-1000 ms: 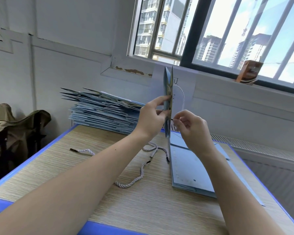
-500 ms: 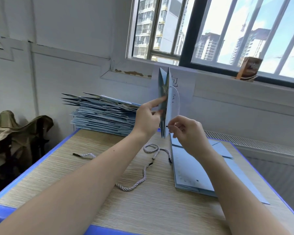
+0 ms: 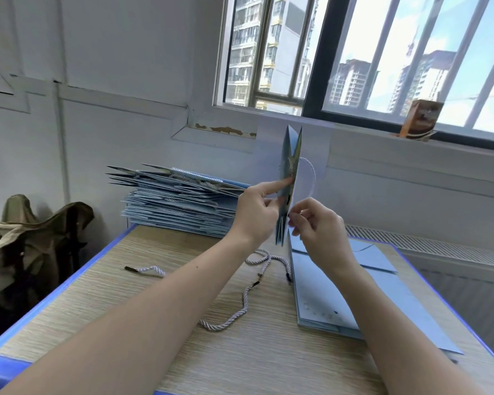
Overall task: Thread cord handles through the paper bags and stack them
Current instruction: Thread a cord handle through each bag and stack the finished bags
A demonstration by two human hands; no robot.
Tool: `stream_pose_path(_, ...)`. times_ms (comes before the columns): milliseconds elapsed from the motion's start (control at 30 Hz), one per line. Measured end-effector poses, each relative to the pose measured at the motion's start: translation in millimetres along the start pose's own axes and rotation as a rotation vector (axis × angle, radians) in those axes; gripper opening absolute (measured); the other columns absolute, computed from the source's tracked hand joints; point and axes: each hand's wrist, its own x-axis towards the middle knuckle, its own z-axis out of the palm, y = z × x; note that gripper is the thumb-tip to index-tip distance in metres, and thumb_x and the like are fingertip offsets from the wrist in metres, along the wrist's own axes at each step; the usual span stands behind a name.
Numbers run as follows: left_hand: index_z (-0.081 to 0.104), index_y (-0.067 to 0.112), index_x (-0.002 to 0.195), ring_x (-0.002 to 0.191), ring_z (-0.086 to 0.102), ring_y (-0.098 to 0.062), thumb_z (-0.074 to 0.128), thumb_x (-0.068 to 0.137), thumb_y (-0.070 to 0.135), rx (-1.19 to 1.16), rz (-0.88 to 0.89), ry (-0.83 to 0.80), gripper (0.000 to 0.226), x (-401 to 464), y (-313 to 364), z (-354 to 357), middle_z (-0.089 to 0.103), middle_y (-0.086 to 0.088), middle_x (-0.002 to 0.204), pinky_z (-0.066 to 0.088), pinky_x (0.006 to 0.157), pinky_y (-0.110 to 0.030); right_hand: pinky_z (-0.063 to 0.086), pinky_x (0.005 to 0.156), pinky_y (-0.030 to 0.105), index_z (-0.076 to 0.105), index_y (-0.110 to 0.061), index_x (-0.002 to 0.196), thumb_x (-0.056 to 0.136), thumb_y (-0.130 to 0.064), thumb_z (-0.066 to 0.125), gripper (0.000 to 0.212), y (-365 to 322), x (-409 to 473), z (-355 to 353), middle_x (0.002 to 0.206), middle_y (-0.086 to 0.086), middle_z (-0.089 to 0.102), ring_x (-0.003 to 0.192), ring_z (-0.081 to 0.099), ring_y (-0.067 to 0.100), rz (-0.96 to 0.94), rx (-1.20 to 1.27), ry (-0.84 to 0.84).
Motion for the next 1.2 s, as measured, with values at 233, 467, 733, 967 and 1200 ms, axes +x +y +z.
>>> stream_pose_path(233, 0.061, 0.024, 0.135, 0.094, 0.072, -0.019, 0.064, 0.092, 0.001, 0.033, 0.015, -0.094, 0.049, 2.2, -1.5, -0.7, 0.075, -0.004, 0.108, 0.057, 0.092, -0.040, 0.054, 0.059, 0.029, 0.062, -0.004, 0.086, 0.095, -0.013, 0.066, 0.014, 2.0, 3.4, -5.7, 0.069, 0.008, 0.071, 0.056, 0.065, 0.014, 0.174, 0.156, 0.025)
stream_pose_path(467, 0.059, 0.029, 0.137, 0.110, 0.064, -0.013, 0.066, 0.090, 0.004, 0.144, 0.106, -0.150, 0.053, 2.5, -4.7, -0.3, 0.064, 0.005, 0.126, 0.054, 0.091, -0.023, 0.056, 0.060, 0.032, 0.070, 0.001, 0.084, 0.097, -0.004, 0.058, 0.018, -2.0, 7.7, -14.5, 0.070, 0.012, 0.073, 0.062, 0.070, 0.023, 0.235, 0.255, -0.021)
stream_pose_path(733, 0.056, 0.028, 0.140, 0.113, 0.064, -0.012, 0.064, 0.083, -0.004, 0.202, 0.130, -0.197, 0.065, 3.1, -8.7, -0.5, 0.064, 0.004, 0.126, 0.055, 0.094, -0.030, 0.061, 0.066, 0.042, 0.071, -0.003, 0.083, 0.091, -0.029, 0.072, 0.027, -9.9, 2.0, -15.2, 0.069, 0.007, 0.074, 0.064, 0.073, 0.024, 0.228, 0.184, -0.025)
stream_pose_path(967, 0.069, 0.014, 0.121, 0.094, 0.070, -0.015, 0.068, 0.077, -0.006, 0.247, 0.127, -0.104, 0.048, 1.8, -10.4, -0.5, 0.074, -0.005, 0.102, 0.055, 0.081, -0.023, 0.061, 0.071, 0.045, 0.069, -0.007, 0.079, 0.090, -0.020, 0.071, 0.018, -12.4, 0.5, -9.6, 0.064, 0.003, 0.073, 0.059, 0.071, 0.017, 0.199, 0.082, 0.017)
stream_pose_path(1200, 0.077, 0.015, 0.105, 0.088, 0.062, -0.014, 0.073, 0.079, 0.005, 0.461, 0.181, -0.092, 0.028, -0.4, -16.6, 1.8, 0.072, -0.002, 0.099, 0.045, 0.074, -0.011, 0.060, 0.068, 0.046, 0.063, -0.009, 0.080, 0.085, -0.013, 0.066, 0.007, -10.1, -3.1, -8.6, 0.063, 0.002, 0.072, 0.055, 0.070, 0.015, 0.153, 0.045, 0.052)
